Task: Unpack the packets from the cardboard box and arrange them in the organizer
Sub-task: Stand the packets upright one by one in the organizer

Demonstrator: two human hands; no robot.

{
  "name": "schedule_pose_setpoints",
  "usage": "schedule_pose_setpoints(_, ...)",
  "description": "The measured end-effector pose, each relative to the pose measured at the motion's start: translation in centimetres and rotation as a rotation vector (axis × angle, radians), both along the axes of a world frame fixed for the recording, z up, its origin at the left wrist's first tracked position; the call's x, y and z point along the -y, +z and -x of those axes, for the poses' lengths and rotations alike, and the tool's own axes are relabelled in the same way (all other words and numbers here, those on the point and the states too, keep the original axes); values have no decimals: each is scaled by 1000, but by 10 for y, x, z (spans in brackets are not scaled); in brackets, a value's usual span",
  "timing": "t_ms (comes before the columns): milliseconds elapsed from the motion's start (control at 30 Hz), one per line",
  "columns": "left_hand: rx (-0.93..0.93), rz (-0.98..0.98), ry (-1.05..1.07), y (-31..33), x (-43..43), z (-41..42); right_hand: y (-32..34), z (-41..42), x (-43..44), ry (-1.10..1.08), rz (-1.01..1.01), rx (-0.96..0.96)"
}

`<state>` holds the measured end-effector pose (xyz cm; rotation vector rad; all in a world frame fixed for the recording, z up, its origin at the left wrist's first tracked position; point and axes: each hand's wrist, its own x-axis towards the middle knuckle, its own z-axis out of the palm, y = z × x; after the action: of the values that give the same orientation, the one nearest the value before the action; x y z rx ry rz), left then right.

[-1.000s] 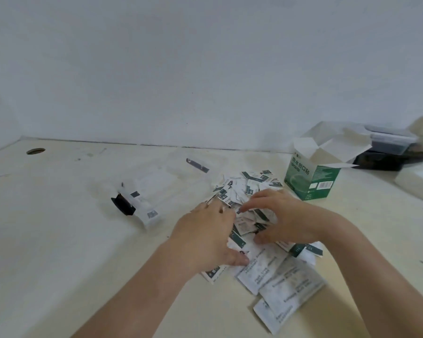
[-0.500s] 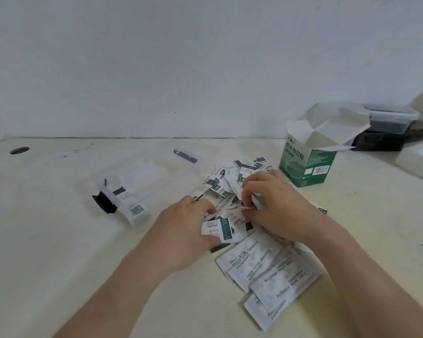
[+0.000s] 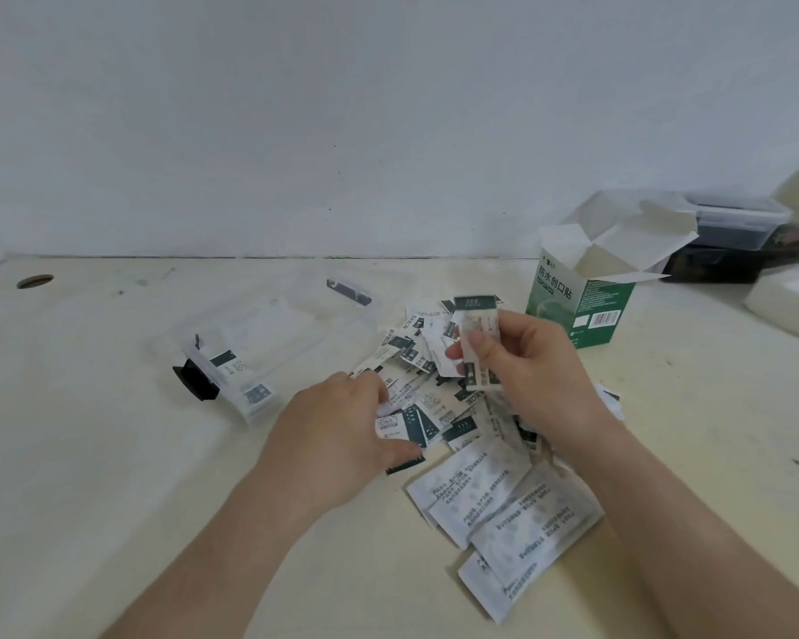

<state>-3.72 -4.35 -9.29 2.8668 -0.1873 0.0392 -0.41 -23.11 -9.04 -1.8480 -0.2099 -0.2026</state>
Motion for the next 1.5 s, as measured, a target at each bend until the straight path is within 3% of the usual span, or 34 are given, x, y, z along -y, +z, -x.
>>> schedule_pose_setpoints(133,-17,74,8,2,4,0,-5,0,-4,52,267,63)
schedule_pose_setpoints(300,-55,95,55,6,-7,-3,-7,2,-4,185,786,89)
schedule_pose_setpoints(500,-45,70,9,11,-6,-1,-2,7,-7,326,921,3)
schedule_pose_setpoints(733,-57,94,-26,16,-11,-1,1,6,-13,204,1003,163)
schedule_pose_setpoints(800,-32,176,-23,17,-15,-2,0,6,-12,145,893,222)
schedule_pose_setpoints(867,12,349,-43,18,-17,-2,4,7,-9,70,630,217)
schedule_pose_setpoints(933,39,618,-47,22,-13,1,10,9,-7,63,261,93)
schedule_pose_setpoints(1033,-38,1194,37,28,-2,7,17,12,-8,236,-330,-175)
schedule_pose_setpoints(1100,-110,1430,32,28,2,8,19,15,-14,322,-539,-326)
schedule_pose_setpoints(1233,-95,1546,45,22,7,7,17,25,-31,392,-668,-501)
schedule_pose_setpoints(1367,-89,1623,83,21,12,9,14,29,-41,335,-701,-549)
schedule_pose_setpoints(1500,13,1557,141,17,18,11,12,31,-46,338,-732,-575)
